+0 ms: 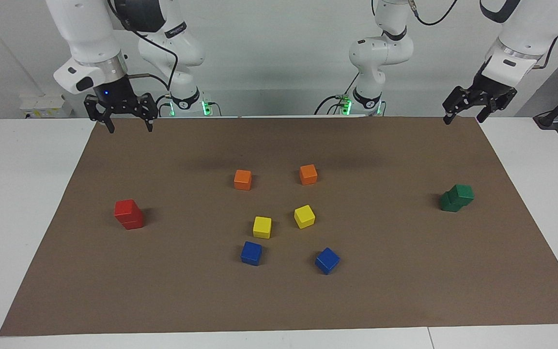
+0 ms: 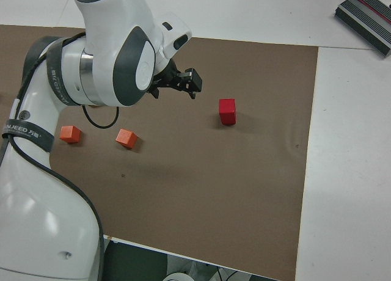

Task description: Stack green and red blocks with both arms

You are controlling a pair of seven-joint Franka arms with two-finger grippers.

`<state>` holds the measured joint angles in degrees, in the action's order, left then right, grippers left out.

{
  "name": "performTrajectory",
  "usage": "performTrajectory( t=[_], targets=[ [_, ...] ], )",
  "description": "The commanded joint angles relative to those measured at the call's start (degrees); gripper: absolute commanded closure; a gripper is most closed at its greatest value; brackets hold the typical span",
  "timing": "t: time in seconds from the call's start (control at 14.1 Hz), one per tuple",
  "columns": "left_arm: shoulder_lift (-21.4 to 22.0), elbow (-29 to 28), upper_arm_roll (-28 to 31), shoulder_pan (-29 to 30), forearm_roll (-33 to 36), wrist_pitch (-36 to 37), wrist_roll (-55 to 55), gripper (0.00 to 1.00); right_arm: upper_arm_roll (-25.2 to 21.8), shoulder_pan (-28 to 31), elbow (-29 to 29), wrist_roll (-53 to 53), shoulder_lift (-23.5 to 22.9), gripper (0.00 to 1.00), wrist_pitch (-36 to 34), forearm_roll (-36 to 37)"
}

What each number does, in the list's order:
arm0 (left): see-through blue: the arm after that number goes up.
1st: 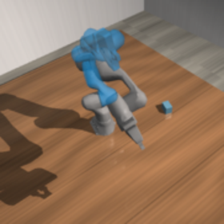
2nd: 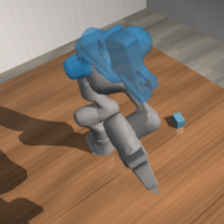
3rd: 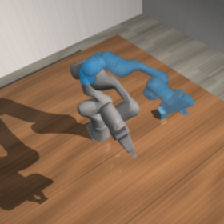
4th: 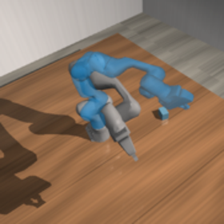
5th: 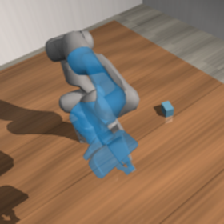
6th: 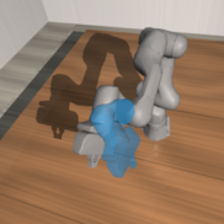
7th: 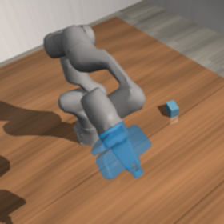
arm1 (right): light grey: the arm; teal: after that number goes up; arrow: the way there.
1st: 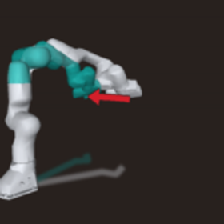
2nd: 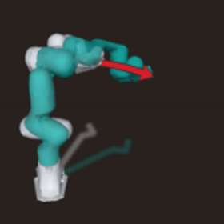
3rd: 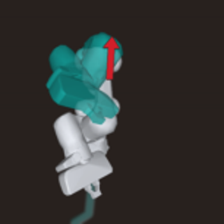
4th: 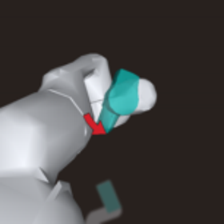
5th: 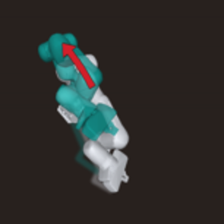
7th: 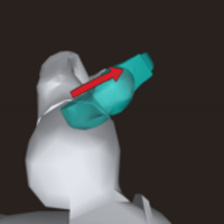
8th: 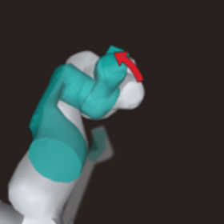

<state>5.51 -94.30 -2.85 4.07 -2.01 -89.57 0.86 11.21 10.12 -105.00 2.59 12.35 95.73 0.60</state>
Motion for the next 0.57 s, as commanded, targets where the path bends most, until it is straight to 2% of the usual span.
performTrajectory(
  t=[0.0, 0.21, 0.43, 0.5],
  targets=[
    [1.3, -1.5, 0.5, -0.8, 1.1, -1.0, -0.8, 0.00, 0.0, 0.7, 1.1, -0.7, 0.8, 0.00, -3.4, -0.9],
    [1.3, -1.6, 0.5, -0.7, 1.1, -1.0, -0.9, 0.00, 0.0, 1.0, 2.4, -0.7, 0.0, 0.02, -4.8, -1.3],
    [1.3, -1.5, 0.5, -0.7, 1.1, -1.0, -0.9, 0.00, -0.2, 1.7, 5.9, -0.7, -4.7, 0.08, -5.1, -2.1],
    [1.3, -1.5, 0.5, -0.7, 1.1, -1.0, -0.9, 0.00, -0.2, 1.7, 6.3, -0.7, -5.0, 0.08, -5.2, -2.1]
  ],
)
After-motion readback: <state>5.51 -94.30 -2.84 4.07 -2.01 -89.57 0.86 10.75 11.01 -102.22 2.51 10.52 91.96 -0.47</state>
